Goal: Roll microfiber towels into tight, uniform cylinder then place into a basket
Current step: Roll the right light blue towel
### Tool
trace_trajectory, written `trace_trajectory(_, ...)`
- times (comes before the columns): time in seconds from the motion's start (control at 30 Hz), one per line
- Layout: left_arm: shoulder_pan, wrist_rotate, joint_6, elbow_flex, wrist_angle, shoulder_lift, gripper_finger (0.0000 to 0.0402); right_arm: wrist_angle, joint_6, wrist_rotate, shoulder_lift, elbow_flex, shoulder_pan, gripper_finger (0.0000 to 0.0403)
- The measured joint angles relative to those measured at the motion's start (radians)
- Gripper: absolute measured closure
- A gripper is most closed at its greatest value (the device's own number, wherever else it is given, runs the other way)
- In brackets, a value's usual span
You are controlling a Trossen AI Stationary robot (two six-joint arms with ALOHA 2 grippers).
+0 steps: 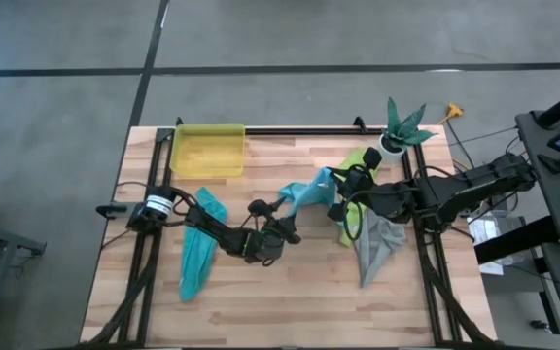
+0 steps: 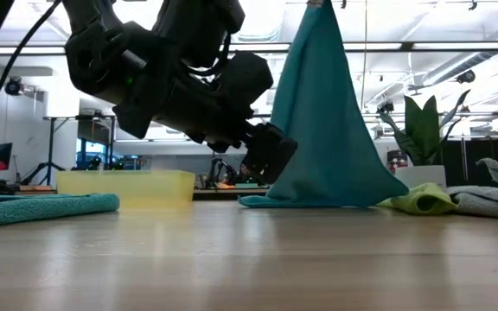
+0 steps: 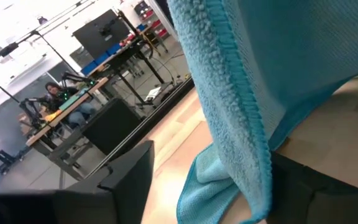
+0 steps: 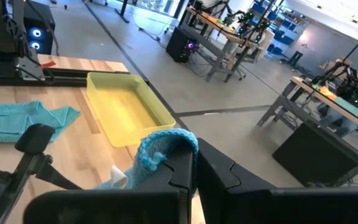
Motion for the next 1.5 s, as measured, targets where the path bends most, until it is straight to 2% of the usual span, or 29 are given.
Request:
trace_trajectory(0.17, 0.008, 0.030, 0.004, 0.000, 0.000, 0.000, 0.0253, -0.001, 0.005, 0.000, 0.000, 0.000, 0.000, 0.0394)
trace_trajectory(0.43, 0.015, 0.051, 0.113, 0.000, 0.001, -0.012, 0.0390, -0.006, 0.006, -0.002, 0.000, 0.000, 0.000, 0.0394)
trace_trajectory(0.57, 0.008, 0.045, 0.124, -0.005, -0.056, -0.046, 0.0398, -0.006, 0.003, -0.002, 0.000, 0.000, 0.000, 0.0394)
trace_trajectory(0.87, 0.008, 0.055, -0.082, -0.016, -0.522, -0.222, 0.0401, -0.012, 0.006, -0.002, 0.000, 0.000, 0.001, 0.0394)
trace_trajectory(1.1, 0.010, 0.054, -0.084, -0.012, -0.784, -0.415, 0.0401, 0.002, -0.035, -0.001, 0.000, 0.000, 0.000, 0.0394)
trace_trajectory(1.27, 0.028, -0.024, 0.003, -0.018, -0.869, -0.592, 0.0402, 0.004, -0.171, 0.029, 0.000, 0.000, -0.034, 0.0394)
trace_trajectory(1.43, 0.082, -0.058, 0.164, -0.008, -0.859, -0.749, 0.0402, 0.013, -0.223, 0.016, 0.000, 0.000, -0.159, 0.0394)
trace_trajectory(1.5, 0.119, -0.075, 0.226, -0.004, -0.863, -0.804, 0.0402, 0.040, -0.247, -0.030, -0.001, 0.000, -0.217, 0.0394)
